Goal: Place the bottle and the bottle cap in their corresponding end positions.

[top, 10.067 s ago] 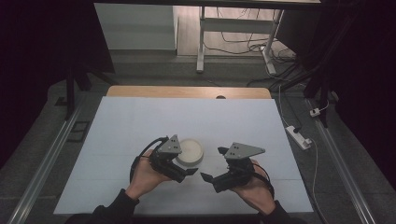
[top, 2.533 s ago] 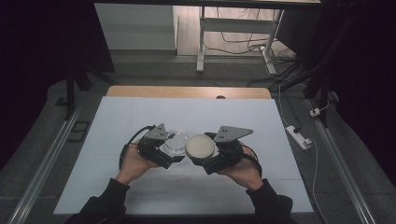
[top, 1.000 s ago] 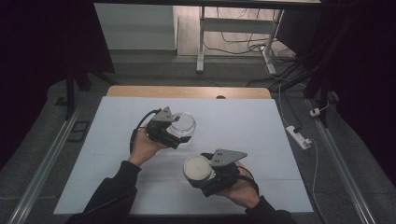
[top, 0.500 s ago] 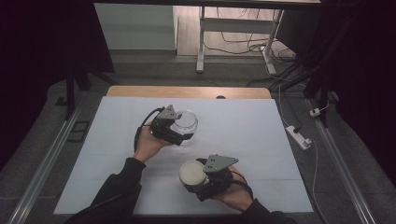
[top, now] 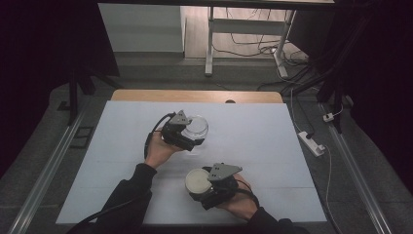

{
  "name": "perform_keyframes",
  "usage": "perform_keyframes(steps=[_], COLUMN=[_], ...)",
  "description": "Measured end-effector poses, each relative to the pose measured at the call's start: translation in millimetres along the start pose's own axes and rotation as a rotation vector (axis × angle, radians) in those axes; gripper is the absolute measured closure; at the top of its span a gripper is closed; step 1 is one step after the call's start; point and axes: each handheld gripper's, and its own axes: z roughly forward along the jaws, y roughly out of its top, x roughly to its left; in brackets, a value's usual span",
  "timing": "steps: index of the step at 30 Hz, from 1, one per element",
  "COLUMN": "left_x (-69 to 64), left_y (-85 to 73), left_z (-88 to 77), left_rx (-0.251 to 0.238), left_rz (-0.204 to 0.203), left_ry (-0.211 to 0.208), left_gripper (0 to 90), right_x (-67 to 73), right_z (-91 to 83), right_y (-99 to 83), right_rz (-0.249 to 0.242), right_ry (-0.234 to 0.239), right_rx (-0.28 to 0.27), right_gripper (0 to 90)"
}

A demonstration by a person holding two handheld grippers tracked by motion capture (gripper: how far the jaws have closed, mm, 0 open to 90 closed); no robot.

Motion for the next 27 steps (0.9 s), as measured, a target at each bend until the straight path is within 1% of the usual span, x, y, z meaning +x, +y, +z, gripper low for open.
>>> perform_keyframes(steps=[3, 4, 10, 14, 20, 22, 24, 26, 27], left_x=[1.7, 2.3, 5.5, 6.6, 7.4, 7.7, 8.6, 8.9, 8.9], left_y=[-2.9, -3.8, -7.6, -9.9, -14.1, -15.2, -16.7, -18.8, -18.8], left_z=[3.3, 4.4, 10.6, 15.8, 24.5, 26.1, 27.2, 28.2, 28.2], left_rx=[-0.006, -0.006, -0.007, -0.002, 0.007, 0.008, 0.007, 0.005, 0.005], left_rz=[-0.006, -0.007, -0.012, -0.011, -0.011, -0.012, -0.019, -0.022, -0.022], left_ry=[0.005, 0.005, 0.02, 0.031, 0.044, 0.053, 0.057, 0.066, 0.066], left_gripper=[7.1, 7.1, 7.1, 7.2, 7.1, 7.1, 7.2, 7.1, 7.1], right_x=[-1.2, -1.2, -2.0, -3.6, -8.9, -9.2, -10.7, -13.7, -13.7], right_z=[6.0, 9.7, 16.1, 21.5, 32.1, 32.9, 34.8, 38.1, 38.1], right_y=[-2.2, -3.6, -5.6, -7.4, -13.4, -13.8, -15.0, -17.5, -17.5], right_rz=[0.005, -0.001, 0.001, 0.002, 0.011, 0.013, 0.009, 0.017, 0.017], right_ry=[0.009, 0.008, 0.014, 0.015, 0.008, 0.006, 0.0, -0.003, -0.003], right_rx=[0.003, 0.008, 0.011, 0.024, 0.062, 0.067, 0.079, 0.098, 0.098], right_gripper=[6.8, 6.8, 6.8, 6.8, 6.8, 6.7, 6.7, 6.7, 6.7])
